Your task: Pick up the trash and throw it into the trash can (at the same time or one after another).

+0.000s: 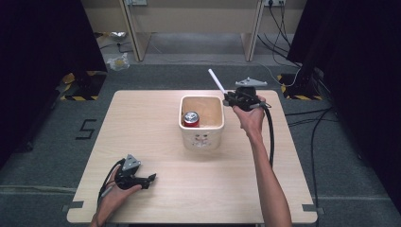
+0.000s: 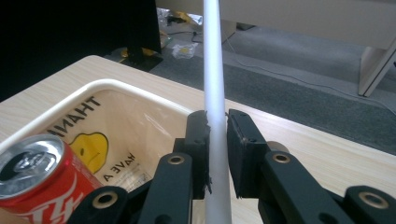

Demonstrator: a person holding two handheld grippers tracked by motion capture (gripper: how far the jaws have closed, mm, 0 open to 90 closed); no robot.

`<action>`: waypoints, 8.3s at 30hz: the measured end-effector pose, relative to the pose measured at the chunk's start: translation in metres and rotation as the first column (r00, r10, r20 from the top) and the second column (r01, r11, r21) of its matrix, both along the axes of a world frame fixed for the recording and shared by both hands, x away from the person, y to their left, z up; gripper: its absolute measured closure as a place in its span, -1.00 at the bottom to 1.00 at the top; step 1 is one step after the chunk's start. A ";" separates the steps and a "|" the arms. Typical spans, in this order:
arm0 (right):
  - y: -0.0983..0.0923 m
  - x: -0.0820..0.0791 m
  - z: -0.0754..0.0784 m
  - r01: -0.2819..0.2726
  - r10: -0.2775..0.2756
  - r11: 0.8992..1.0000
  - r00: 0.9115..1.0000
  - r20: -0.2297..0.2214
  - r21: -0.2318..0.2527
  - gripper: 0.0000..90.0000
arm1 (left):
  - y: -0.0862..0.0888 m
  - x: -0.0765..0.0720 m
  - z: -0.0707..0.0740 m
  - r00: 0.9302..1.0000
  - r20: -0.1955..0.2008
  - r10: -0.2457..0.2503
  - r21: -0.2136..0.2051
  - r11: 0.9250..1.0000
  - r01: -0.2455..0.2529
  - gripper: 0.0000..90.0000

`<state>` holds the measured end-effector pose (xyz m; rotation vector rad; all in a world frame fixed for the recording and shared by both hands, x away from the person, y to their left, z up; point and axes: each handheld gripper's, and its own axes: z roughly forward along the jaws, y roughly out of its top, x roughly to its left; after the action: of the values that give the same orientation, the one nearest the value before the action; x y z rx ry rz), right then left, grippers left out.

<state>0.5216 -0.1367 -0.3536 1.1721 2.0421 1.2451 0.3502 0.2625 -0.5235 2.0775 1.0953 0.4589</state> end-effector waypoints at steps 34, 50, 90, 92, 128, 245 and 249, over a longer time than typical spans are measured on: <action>0.071 0.011 -0.007 -0.125 0.123 0.992 0.990 -0.061 -0.022 0.75 | 0.000 0.000 0.000 1.000 -0.002 -0.004 0.001 1.000 0.004 -0.70; 0.079 0.011 -0.013 -0.153 0.144 0.986 0.982 -0.126 -0.065 0.75 | 0.000 0.000 0.000 1.000 -0.001 -0.002 -0.002 1.000 0.002 -0.70; 0.053 0.006 -0.005 -0.092 0.087 0.995 0.990 -0.107 -0.040 -0.06 | 0.000 0.000 0.000 1.000 0.000 -0.005 -0.001 1.000 0.005 -0.70; 0.049 0.004 -0.006 -0.084 0.080 0.996 0.992 -0.103 -0.039 -0.11 | 0.000 0.000 0.000 1.000 0.000 -0.005 -0.001 1.000 0.005 -0.70; -0.029 -0.022 -0.014 0.061 -0.063 0.998 0.995 -0.077 -0.031 -0.37 | 0.000 0.000 0.000 1.000 0.002 -0.005 -0.001 1.000 0.005 -0.70; -0.060 -0.152 -0.146 -0.003 -0.021 0.992 0.982 -0.186 -0.129 -0.55 | 0.000 0.000 0.000 1.000 0.002 -0.005 0.001 1.000 0.005 -0.70; -0.061 -0.153 -0.150 0.001 -0.027 0.992 0.979 -0.200 -0.130 -0.55 | 0.000 0.000 0.000 1.000 0.000 -0.006 0.001 1.000 0.006 -0.70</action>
<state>0.3684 -0.1979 -0.5037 1.2933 2.2191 1.0051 0.3499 0.2628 -0.5236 2.0814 1.0885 0.4564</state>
